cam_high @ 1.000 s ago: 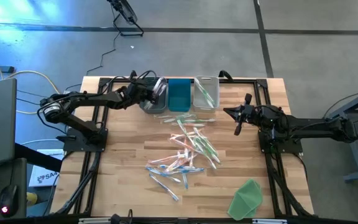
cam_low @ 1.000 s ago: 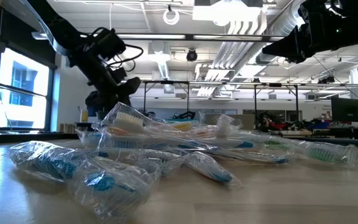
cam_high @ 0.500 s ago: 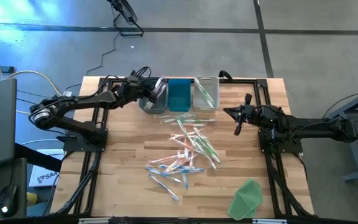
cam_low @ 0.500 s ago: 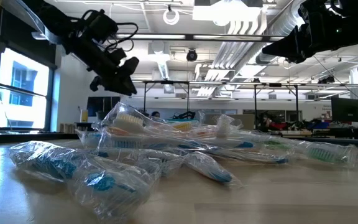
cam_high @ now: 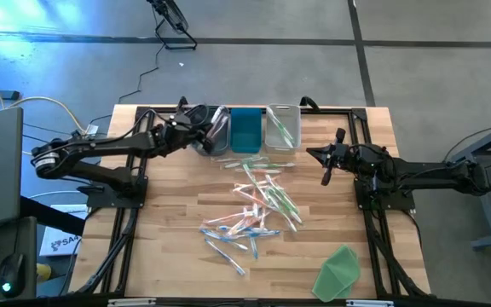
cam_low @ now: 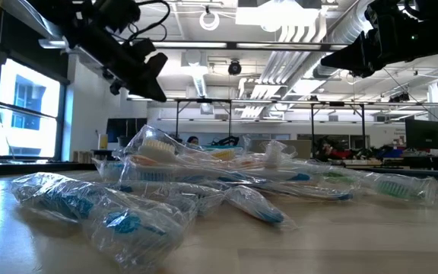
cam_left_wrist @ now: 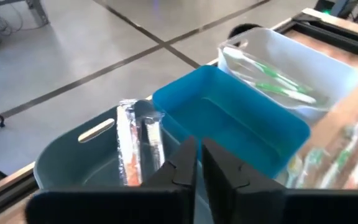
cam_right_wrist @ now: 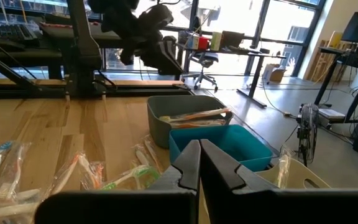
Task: Pick & Place Toothbrushes
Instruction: Put the green toothbrush into the white bin
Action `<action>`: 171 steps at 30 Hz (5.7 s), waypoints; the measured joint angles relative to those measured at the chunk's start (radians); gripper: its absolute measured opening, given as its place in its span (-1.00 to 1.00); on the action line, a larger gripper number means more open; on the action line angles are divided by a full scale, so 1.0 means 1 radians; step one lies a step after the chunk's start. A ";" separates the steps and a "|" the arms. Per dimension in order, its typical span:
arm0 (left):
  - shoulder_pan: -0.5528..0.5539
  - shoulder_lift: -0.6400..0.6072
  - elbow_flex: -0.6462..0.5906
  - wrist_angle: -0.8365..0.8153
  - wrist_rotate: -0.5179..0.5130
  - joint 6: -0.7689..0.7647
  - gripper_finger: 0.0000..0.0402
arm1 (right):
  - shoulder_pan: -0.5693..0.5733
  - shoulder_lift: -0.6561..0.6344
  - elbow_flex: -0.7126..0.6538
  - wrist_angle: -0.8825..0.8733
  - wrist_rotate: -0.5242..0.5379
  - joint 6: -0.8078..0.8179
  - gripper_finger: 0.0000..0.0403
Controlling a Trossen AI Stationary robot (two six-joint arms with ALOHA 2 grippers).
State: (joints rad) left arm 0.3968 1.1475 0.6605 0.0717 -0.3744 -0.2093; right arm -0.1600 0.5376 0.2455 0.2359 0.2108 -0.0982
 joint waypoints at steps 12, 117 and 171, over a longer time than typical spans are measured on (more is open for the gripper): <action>-0.026 -0.028 -0.001 -0.024 0.021 0.025 -0.99 | 0.000 0.000 0.000 0.000 -0.003 0.000 -0.99; -0.325 -0.883 -0.509 -0.033 0.227 0.264 -1.00 | 0.099 0.400 0.123 0.246 -0.030 0.231 -0.99; -0.325 -0.884 -0.508 -0.048 0.229 0.257 -0.99 | 0.180 0.568 0.305 0.007 0.101 0.199 -0.99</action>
State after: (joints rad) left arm 0.0715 0.2640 0.1524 0.0232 -0.1452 0.0473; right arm 0.0200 1.1057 0.5507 0.2432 0.3115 0.1009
